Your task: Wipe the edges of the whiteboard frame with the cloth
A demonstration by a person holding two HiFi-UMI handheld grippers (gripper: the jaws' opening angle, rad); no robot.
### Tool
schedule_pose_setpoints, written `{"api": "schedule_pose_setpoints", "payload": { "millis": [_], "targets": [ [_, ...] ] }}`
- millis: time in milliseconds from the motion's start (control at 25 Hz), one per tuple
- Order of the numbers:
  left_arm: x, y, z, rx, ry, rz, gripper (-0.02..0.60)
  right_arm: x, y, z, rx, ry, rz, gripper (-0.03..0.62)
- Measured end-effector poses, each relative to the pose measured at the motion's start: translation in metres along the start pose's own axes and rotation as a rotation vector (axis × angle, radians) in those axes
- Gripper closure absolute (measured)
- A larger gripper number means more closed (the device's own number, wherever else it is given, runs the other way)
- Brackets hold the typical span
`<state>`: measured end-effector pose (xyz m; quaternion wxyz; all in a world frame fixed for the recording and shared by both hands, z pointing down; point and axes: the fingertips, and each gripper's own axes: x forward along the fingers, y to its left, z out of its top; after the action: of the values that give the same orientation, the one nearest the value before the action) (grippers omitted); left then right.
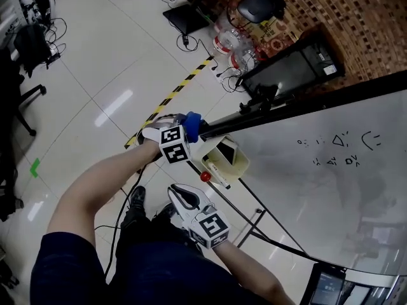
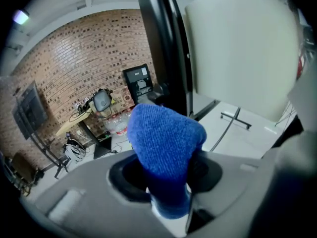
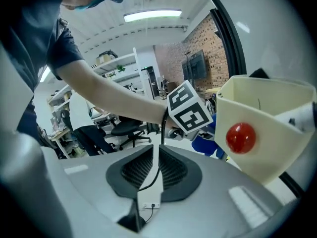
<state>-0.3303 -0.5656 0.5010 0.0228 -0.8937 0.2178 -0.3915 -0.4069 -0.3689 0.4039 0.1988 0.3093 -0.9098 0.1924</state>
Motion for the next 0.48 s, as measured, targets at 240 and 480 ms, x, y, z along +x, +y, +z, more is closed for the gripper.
{"api": "schedule_pose_setpoints", "payload": {
  "millis": [240,480],
  "targets": [
    [-0.012,-0.006,0.013,0.004,-0.042,-0.046,0.423,-0.007,0.003,0.050,0.008,-0.081,-0.001,0.554],
    [-0.033,0.018,0.025,-0.097,-0.112,0.037,0.423,-0.016,0.010,0.079,-0.019,-0.135,-0.008,0.554]
  ]
}}
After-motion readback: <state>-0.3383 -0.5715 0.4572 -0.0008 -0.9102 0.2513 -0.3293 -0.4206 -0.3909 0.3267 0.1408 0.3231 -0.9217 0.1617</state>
